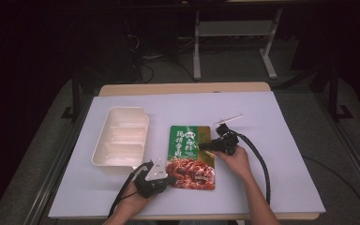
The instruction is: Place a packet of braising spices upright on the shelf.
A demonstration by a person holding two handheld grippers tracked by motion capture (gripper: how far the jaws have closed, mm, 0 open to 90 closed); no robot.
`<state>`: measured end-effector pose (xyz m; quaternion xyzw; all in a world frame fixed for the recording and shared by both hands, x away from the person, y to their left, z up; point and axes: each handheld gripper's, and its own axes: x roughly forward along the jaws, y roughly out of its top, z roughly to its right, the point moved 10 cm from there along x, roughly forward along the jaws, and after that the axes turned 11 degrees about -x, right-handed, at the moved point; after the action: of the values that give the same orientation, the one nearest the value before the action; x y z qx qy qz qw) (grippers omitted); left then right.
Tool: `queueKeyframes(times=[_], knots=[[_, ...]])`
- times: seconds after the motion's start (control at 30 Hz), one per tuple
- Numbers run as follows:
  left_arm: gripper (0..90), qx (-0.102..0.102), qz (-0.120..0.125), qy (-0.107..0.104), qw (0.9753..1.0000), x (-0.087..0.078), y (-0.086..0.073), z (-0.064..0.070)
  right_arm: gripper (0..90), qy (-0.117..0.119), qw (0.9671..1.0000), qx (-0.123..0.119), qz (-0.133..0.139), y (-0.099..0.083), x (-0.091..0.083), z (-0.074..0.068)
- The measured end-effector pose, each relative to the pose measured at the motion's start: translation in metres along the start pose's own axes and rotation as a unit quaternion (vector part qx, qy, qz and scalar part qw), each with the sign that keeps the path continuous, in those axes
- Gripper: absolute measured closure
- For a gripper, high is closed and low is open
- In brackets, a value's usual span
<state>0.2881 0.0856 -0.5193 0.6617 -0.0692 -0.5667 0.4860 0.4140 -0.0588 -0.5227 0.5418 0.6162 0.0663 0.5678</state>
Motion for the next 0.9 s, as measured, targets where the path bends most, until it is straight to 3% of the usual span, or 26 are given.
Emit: queueKeyframes(times=[0.23, 0.6, 0.7, 0.9], knots=[[90.0, 0.004, 0.000, 0.001, 1.0000, 0.000, 0.000, -0.001, 87.4, -0.013, 0.9998, -0.014, 0.004, 0.002, 0.000, -0.001], [88.8, -0.005, 0.005, -0.002, 1.0000, -0.001, 0.000, -0.001, 88.9, -0.008, 0.9992, -0.035, 0.020, 0.016, -0.014, -0.013], [86.5, 0.001, 0.017, -0.007, 0.9998, -0.008, 0.003, 0.000, 89.2, 0.004, 0.9982, -0.043, 0.042, 0.026, -0.026, -0.021], [82.8, -0.005, 0.046, -0.023, 0.9986, -0.023, 0.009, 0.007, 89.3, 0.009, 0.9958, -0.056, 0.071, 0.038, -0.041, -0.033]])
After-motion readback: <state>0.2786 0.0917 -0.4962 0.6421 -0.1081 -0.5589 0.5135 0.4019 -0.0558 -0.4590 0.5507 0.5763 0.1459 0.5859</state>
